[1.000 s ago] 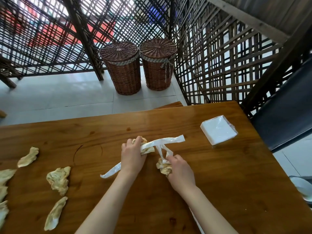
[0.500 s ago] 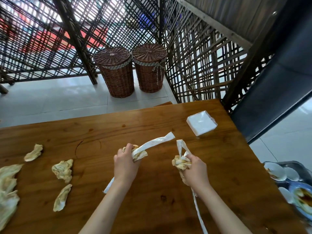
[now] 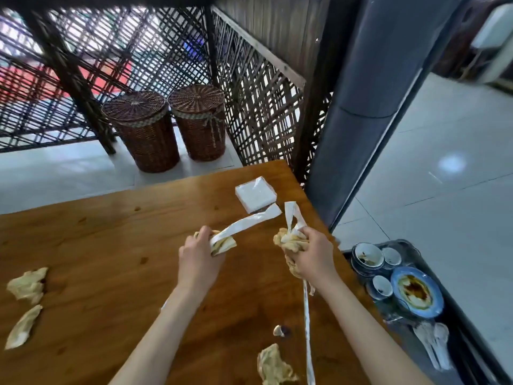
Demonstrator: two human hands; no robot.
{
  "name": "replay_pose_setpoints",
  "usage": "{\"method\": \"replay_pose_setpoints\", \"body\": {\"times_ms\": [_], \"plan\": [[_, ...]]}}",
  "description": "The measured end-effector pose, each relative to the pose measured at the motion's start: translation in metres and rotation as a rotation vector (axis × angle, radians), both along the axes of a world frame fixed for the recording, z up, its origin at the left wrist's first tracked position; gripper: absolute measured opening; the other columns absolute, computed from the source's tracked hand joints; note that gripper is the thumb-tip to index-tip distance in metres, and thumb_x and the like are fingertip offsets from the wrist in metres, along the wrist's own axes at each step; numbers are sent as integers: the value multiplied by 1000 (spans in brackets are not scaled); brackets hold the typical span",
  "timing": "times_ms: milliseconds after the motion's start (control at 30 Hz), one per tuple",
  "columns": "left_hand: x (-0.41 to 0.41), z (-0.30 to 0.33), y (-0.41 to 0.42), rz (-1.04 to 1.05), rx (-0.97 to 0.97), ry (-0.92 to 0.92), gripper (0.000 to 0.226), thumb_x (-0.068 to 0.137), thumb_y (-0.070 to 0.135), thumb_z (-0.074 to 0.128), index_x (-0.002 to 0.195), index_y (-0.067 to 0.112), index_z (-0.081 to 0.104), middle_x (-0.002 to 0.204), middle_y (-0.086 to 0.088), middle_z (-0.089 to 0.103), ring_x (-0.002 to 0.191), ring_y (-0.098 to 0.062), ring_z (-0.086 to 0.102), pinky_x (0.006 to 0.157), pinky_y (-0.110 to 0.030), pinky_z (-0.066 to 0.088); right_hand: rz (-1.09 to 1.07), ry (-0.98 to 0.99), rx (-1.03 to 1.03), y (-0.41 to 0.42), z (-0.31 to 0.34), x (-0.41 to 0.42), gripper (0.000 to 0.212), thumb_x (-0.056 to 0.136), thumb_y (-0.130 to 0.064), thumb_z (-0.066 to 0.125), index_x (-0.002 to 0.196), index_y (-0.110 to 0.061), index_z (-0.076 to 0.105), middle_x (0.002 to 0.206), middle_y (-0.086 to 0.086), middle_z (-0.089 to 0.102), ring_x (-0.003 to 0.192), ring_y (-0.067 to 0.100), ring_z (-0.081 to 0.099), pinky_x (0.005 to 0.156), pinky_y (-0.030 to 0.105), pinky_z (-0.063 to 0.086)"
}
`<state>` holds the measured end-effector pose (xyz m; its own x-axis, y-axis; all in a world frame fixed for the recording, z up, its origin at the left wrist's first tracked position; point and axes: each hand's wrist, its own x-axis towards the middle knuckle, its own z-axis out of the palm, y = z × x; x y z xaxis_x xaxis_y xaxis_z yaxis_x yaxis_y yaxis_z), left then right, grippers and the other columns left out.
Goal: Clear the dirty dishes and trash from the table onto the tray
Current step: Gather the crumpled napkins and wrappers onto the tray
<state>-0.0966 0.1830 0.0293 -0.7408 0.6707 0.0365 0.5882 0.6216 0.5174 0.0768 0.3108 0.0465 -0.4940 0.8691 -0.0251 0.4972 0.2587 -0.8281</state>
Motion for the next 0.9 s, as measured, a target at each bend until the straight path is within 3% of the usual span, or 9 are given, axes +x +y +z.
{"method": "replay_pose_setpoints", "body": {"times_ms": [200, 300, 433, 500, 600, 667, 800, 900], "plan": [[93, -3, 51, 33, -6, -44, 38, 80, 20, 71, 112, 18, 51, 95, -6, 54, 85, -21, 47, 69, -29, 37, 2, -76, 40, 49, -5, 93, 29, 76, -22, 77, 85, -30, 51, 72, -26, 46, 64, -5, 49, 50, 4, 32], [146, -7, 79, 41, -10, -62, 34, 80, 21, 71, 108, 20, 51, 92, -3, 52, 82, -17, 44, 68, -29, 37, 21, -119, 26, 83, -13, 147, 25, 77, -22, 77, 88, -27, 55, 75, -19, 52, 65, -5, 50, 50, 3, 32], [211, -13, 116, 85, -5, -102, 34, 82, 22, 70, 111, 19, 52, 91, 1, 48, 83, -15, 42, 71, -27, 36, 82, -212, 36, 129, -22, 210, 14, 80, -19, 72, 90, -16, 63, 80, -3, 61, 73, 11, 57, 60, 16, 41], [239, -16, 136, 108, 18, -117, 32, 83, 23, 69, 110, 19, 52, 92, 1, 49, 82, -14, 43, 70, -27, 36, 87, -213, 36, 151, -25, 235, 10, 80, -18, 71, 84, -19, 62, 77, -4, 61, 71, 10, 57, 59, 13, 41], [272, -17, 161, 103, 35, -116, 28, 82, 21, 69, 103, 21, 51, 91, 1, 52, 82, -15, 45, 69, -29, 38, 72, -219, 64, 175, -28, 262, 25, 78, -15, 72, 68, -27, 52, 65, -11, 55, 61, 3, 51, 47, 7, 35], [294, -19, 178, 75, 30, -124, 27, 82, 20, 69, 102, 20, 51, 90, 1, 53, 84, -19, 48, 73, -36, 45, 53, -220, 69, 189, -35, 281, 29, 77, -13, 73, 66, -28, 50, 63, -14, 52, 59, -3, 47, 47, 4, 35], [333, -26, 203, -4, 40, -165, 27, 82, 21, 67, 104, 19, 51, 93, -1, 55, 86, -20, 49, 77, -38, 46, 27, -261, 73, 204, -50, 312, 21, 77, -13, 70, 68, -22, 54, 57, -15, 50, 55, -4, 46, 43, 9, 29], [361, -36, 217, -42, 21, -198, 29, 83, 23, 67, 106, 19, 50, 97, -1, 56, 88, -19, 50, 80, -38, 47, -12, -240, 58, 211, -64, 329, 28, 75, -6, 65, 59, -21, 48, 52, -12, 48, 51, 1, 44, 44, 12, 31]]}}
